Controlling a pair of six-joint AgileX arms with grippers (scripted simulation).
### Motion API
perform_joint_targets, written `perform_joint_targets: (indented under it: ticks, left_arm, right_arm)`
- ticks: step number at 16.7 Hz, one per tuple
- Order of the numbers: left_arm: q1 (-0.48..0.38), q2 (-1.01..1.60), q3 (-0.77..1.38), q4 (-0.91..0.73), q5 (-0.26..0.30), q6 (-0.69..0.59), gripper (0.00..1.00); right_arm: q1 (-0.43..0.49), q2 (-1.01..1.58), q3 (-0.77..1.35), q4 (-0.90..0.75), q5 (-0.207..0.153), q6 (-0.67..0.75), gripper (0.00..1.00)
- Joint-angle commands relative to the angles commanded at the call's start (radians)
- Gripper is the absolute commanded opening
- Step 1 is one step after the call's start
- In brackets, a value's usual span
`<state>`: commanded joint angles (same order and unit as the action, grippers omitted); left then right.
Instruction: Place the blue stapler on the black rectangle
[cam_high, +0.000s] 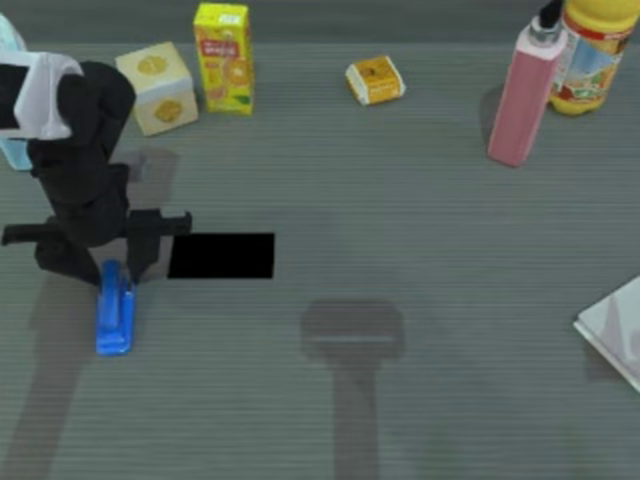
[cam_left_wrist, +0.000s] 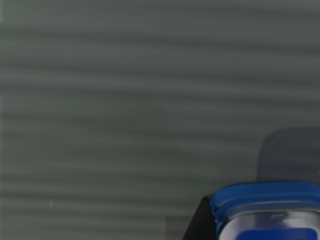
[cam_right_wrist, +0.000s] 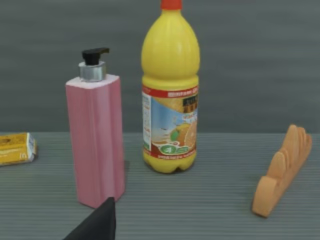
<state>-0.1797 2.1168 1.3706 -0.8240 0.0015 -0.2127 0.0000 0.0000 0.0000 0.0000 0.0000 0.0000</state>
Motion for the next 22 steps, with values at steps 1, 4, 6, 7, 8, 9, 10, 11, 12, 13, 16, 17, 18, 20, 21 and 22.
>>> perform_joint_targets:
  ticks: [1, 4, 6, 7, 8, 9, 10, 11, 12, 13, 16, 17, 18, 20, 21, 22]
  left_arm:
    - [0.000, 0.000, 0.000, 0.000, 0.000, 0.000, 0.10]
    - [0.000, 0.000, 0.000, 0.000, 0.000, 0.000, 0.00]
    - [0.000, 0.000, 0.000, 0.000, 0.000, 0.000, 0.00]
    - [0.000, 0.000, 0.000, 0.000, 0.000, 0.000, 0.00]
    - [0.000, 0.000, 0.000, 0.000, 0.000, 0.000, 0.00]
    - [0.000, 0.000, 0.000, 0.000, 0.000, 0.000, 0.00]
    - [0.000, 0.000, 0.000, 0.000, 0.000, 0.000, 0.00]
    - [0.001, -0.001, 0.000, 0.000, 0.000, 0.001, 0.00]
    - [0.001, -0.002, 0.003, -0.004, 0.000, 0.002, 0.00]
    - [0.001, -0.005, 0.015, -0.017, 0.000, 0.001, 0.00]
    - [0.008, -0.036, 0.085, -0.121, -0.001, -0.003, 0.00]
    - [0.011, -0.051, 0.114, -0.172, -0.001, -0.004, 0.00]
    - [0.013, -0.066, 0.143, -0.225, -0.001, -0.004, 0.00]
    - [0.016, -0.097, 0.196, -0.309, -0.001, -0.004, 0.00]
    - [0.017, -0.111, 0.215, -0.335, -0.001, -0.003, 0.00]
    - [0.018, -0.121, 0.228, -0.351, -0.001, -0.003, 0.00]
  right_arm:
    - [0.000, 0.000, 0.000, 0.000, 0.000, 0.000, 1.00]
    - [0.000, 0.000, 0.000, 0.000, 0.000, 0.000, 1.00]
    - [0.000, 0.000, 0.000, 0.000, 0.000, 0.000, 1.00]
    - [0.000, 0.000, 0.000, 0.000, 0.000, 0.000, 1.00]
    - [0.000, 0.000, 0.000, 0.000, 0.000, 0.000, 1.00]
    - [0.000, 0.000, 0.000, 0.000, 0.000, 0.000, 1.00]
    - [0.000, 0.000, 0.000, 0.000, 0.000, 0.000, 1.00]
    - [0.000, 0.000, 0.000, 0.000, 0.000, 0.000, 1.00]
    - [0.000, 0.000, 0.000, 0.000, 0.000, 0.000, 1.00]
    - [0.000, 0.000, 0.000, 0.000, 0.000, 0.000, 1.00]
    - [0.000, 0.000, 0.000, 0.000, 0.000, 0.000, 1.00]
    - [0.000, 0.000, 0.000, 0.000, 0.000, 0.000, 1.00]
    - [0.000, 0.000, 0.000, 0.000, 0.000, 0.000, 1.00]
    - [0.000, 0.000, 0.000, 0.000, 0.000, 0.000, 1.00]
    - [0.000, 0.000, 0.000, 0.000, 0.000, 0.000, 1.00]
    - [0.000, 0.000, 0.000, 0.000, 0.000, 0.000, 1.00]
